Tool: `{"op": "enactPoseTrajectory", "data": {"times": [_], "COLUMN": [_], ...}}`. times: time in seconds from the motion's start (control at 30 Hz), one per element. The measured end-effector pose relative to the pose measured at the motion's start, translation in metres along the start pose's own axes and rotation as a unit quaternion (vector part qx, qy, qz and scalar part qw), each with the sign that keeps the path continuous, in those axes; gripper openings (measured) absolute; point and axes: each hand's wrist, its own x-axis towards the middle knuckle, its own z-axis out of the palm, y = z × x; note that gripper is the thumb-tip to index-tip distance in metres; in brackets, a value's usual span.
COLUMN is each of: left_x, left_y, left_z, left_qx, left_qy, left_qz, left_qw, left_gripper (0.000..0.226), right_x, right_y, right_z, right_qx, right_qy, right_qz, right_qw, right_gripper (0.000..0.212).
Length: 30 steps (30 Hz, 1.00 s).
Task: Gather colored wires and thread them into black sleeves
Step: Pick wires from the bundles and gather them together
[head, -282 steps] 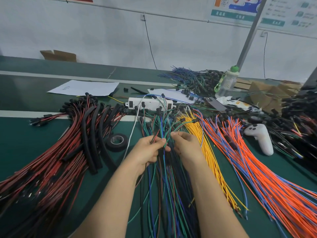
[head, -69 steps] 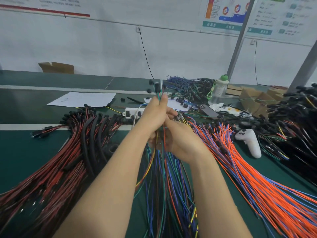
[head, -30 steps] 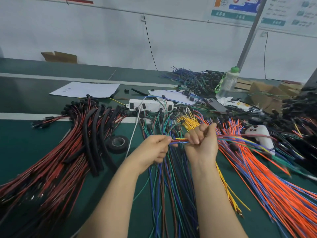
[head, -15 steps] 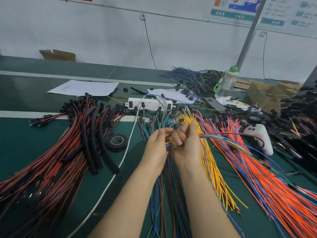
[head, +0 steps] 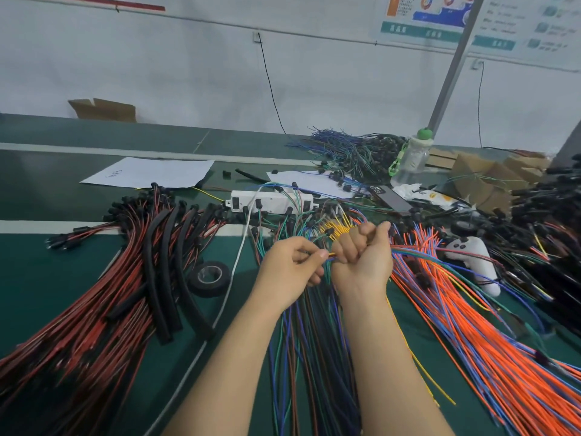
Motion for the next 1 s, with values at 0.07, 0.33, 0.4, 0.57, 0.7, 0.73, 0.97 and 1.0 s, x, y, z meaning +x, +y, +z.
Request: {"op": "enactPoseTrajectory", "data": {"times": [0.07,0.33,0.4,0.57,0.7,0.73,0.97,1.0], "left_x": [0.016,0.119,0.164,0.291,0.348,0.353,0.355,0.352], "left_y": [0.004,0.003,-0.002,-0.017,-0.042,-0.051,-0.041,-0.025], "left_z": [0.002,0.032,0.032,0.031,0.046,0.049,0.057,0.056], "left_qx": [0.02,-0.019,0.046,0.469,0.614,0.628,0.515,0.483], "left_qy": [0.017,0.017,0.057,0.066,-0.082,-0.104,0.019,0.046], "left_qz": [0.018,-0.005,0.0,-0.053,-0.181,-0.192,-0.006,0.043], "left_qw": [0.999,1.0,0.997,0.879,0.764,0.746,0.857,0.873], "left_gripper": [0.02,0.017,0.016,0.039,0.032,0.031,0.027,0.025], "right_x": [0.013,0.11,0.142,0.212,0.245,0.25,0.254,0.25], "right_y": [-0.004,-0.024,-0.035,-0.052,-0.05,-0.05,-0.054,-0.056], "right_z": [0.007,0.014,0.011,-0.001,-0.017,-0.021,-0.026,-0.022], "right_qx": [0.0,0.028,0.029,0.028,0.016,0.014,0.005,0.006], "right_qy": [0.0,0.051,0.064,0.094,0.109,0.117,0.142,0.143], "right_qz": [-0.008,-0.081,-0.103,-0.142,-0.155,-0.155,-0.149,-0.147], "right_qw": [1.0,0.995,0.992,0.985,0.982,0.981,0.979,0.979], "right_gripper": [0.048,0.049,0.049,0.049,0.049,0.049,0.049,0.048]}}
